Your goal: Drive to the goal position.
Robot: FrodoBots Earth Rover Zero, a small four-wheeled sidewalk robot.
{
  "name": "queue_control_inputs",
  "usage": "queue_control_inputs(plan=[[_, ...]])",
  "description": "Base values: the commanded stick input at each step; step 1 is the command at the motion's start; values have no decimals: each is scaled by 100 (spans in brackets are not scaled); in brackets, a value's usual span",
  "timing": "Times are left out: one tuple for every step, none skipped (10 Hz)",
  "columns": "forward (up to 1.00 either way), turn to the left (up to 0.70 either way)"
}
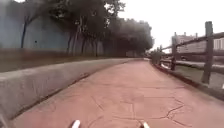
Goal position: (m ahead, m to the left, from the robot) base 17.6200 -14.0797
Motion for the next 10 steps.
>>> queue_control_inputs(plan=[[70,0],[70,0],[70,0],[70,0],[70,0],[70,0],[70,0],[70,0],[70,0],[70,0]])
